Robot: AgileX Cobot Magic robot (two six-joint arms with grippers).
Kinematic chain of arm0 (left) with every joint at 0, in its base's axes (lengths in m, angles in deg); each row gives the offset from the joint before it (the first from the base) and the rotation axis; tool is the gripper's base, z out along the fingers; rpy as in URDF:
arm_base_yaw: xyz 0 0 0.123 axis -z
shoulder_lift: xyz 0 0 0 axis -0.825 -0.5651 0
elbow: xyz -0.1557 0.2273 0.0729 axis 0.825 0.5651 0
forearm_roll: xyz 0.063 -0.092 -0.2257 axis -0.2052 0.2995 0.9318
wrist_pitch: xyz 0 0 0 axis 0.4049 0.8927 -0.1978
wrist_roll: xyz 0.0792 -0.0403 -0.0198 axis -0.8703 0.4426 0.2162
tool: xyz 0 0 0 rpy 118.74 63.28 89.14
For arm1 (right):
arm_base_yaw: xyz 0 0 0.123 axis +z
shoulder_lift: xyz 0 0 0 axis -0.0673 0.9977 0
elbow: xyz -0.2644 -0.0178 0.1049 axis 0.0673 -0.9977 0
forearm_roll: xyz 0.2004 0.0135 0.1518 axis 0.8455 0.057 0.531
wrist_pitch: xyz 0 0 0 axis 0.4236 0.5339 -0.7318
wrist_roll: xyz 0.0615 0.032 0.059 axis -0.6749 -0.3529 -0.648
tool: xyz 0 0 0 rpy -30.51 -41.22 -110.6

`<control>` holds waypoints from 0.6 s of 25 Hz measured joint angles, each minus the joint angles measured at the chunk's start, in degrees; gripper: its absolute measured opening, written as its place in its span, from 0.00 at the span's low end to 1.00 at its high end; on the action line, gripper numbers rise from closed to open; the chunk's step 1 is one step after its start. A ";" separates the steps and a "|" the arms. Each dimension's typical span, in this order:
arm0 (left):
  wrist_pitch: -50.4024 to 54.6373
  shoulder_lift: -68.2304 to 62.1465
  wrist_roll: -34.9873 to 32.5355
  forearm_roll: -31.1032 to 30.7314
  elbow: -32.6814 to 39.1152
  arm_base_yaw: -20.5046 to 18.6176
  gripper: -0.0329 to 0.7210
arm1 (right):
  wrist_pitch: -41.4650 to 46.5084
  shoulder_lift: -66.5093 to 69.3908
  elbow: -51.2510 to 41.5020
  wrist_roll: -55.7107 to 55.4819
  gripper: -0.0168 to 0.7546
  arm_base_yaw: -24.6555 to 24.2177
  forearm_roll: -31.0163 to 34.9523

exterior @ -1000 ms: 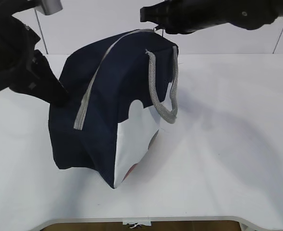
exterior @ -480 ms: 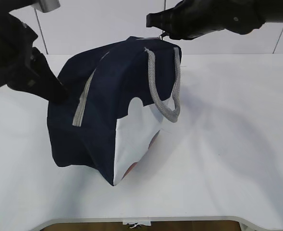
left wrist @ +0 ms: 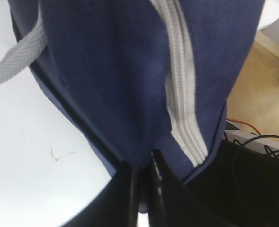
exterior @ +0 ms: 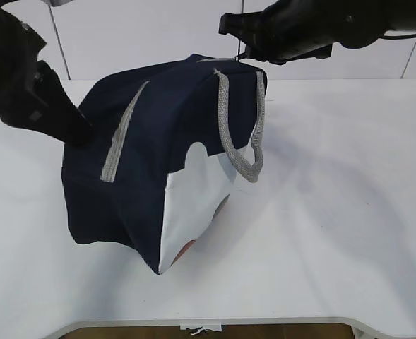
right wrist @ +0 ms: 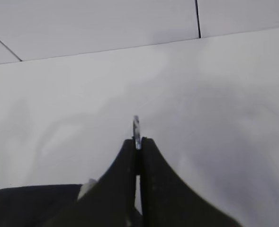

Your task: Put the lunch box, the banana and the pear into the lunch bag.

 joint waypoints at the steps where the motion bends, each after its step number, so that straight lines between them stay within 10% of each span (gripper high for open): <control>1: 0.17 0.00 0.00 -0.13 0.00 0.00 0.04 | 0.54 0.00 0.00 1.15 0.02 0.07 1.41; 15: 2.08 0.37 0.55 -0.77 0.00 0.00 0.05 | 5.59 0.00 0.13 12.37 0.02 0.47 12.83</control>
